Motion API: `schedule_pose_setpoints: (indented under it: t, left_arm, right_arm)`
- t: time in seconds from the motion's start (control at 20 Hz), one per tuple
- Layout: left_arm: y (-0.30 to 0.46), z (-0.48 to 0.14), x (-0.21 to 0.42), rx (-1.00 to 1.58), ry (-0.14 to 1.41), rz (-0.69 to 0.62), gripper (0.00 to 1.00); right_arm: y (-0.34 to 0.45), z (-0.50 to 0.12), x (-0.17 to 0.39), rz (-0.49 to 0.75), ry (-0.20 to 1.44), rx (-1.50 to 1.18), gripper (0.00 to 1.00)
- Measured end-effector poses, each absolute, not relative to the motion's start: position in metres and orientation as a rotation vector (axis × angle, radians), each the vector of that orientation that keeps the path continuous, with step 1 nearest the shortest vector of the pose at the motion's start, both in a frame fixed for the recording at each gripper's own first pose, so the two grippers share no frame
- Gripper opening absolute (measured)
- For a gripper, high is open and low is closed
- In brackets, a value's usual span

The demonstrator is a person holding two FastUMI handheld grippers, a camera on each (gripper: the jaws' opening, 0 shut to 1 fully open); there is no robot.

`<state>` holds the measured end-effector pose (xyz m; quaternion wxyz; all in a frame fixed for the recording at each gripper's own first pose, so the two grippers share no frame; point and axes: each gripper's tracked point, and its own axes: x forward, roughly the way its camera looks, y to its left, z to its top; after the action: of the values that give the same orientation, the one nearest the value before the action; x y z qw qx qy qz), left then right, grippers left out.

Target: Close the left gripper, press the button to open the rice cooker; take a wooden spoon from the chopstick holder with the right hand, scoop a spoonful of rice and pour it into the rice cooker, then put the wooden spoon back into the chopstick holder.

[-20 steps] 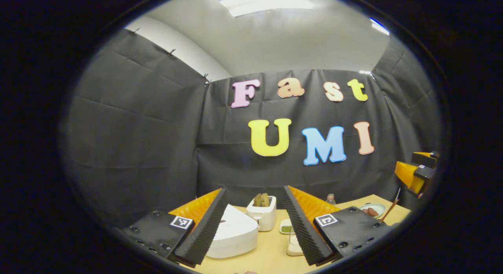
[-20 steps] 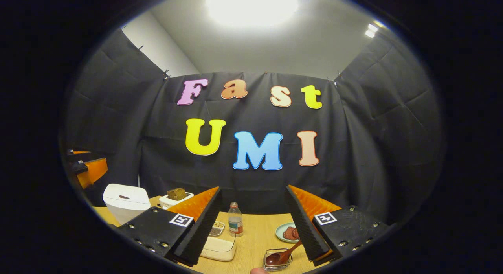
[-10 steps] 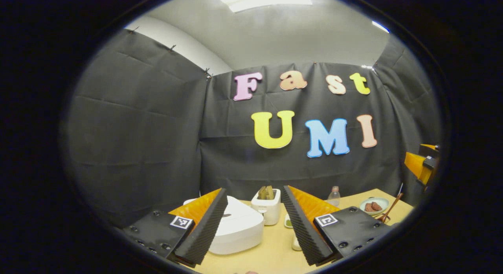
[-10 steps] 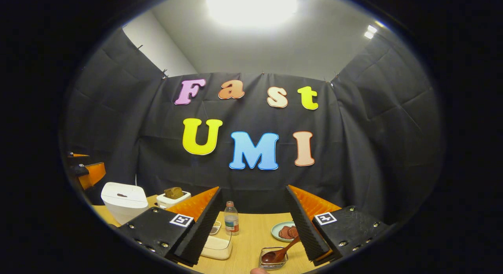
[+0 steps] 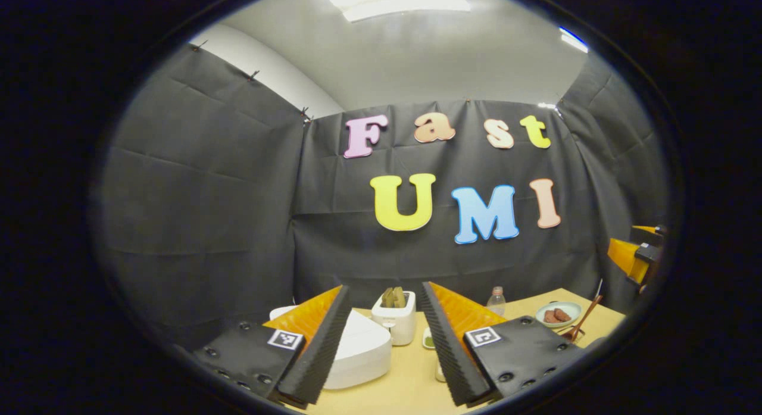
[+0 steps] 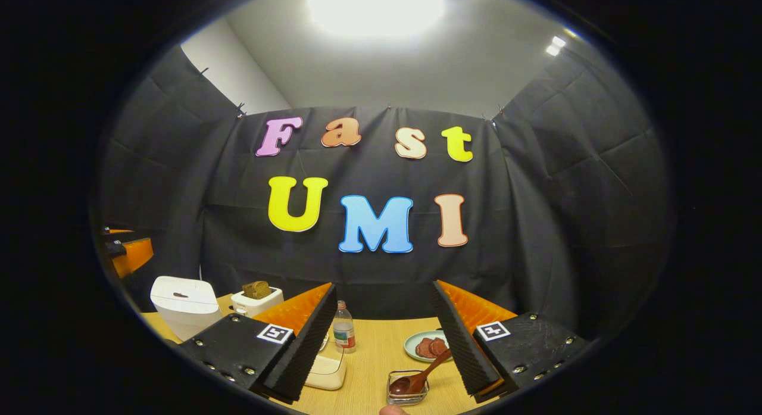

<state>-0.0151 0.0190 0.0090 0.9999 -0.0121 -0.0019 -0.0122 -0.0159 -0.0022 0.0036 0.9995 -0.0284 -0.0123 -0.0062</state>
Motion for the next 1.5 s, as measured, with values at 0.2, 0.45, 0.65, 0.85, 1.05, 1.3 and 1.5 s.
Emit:
schedule_pose_setpoints:
  t: [0.2, 0.45, 0.65, 0.85, 1.05, 1.3, 1.5]
  left_arm:
    - [0.029, 0.006, -0.013, -0.012, -0.007, -0.005, 0.51]
    - [0.034, 0.004, -0.006, -0.03, -0.004, -0.032, 0.08]
    - [0.051, -0.003, 0.016, -0.041, 0.018, -0.024, 0.08]
    - [0.077, -0.017, 0.05, -0.053, 0.047, -0.014, 0.08]
    - [0.108, -0.047, 0.089, -0.069, 0.098, -0.006, 0.08]
    - [0.141, -0.104, 0.137, -0.081, 0.193, 0.013, 0.08]
    - [0.149, -0.165, 0.159, -0.059, 0.312, 0.0, 0.08]
  right_arm:
    - [-0.001, 0.004, -0.02, -0.016, -0.03, -0.047, 0.96]
    - [0.0, 0.008, -0.024, -0.024, -0.039, -0.061, 0.96]
    - [-0.001, 0.004, -0.029, -0.041, -0.027, -0.075, 0.96]
    - [-0.006, -0.002, -0.037, -0.083, -0.006, -0.07, 0.96]
    - [-0.017, -0.008, -0.045, -0.143, 0.017, -0.077, 0.96]
    - [-0.029, -0.023, -0.055, -0.22, 0.075, -0.076, 0.96]
    - [-0.031, -0.024, -0.061, -0.256, 0.089, -0.089, 0.96]
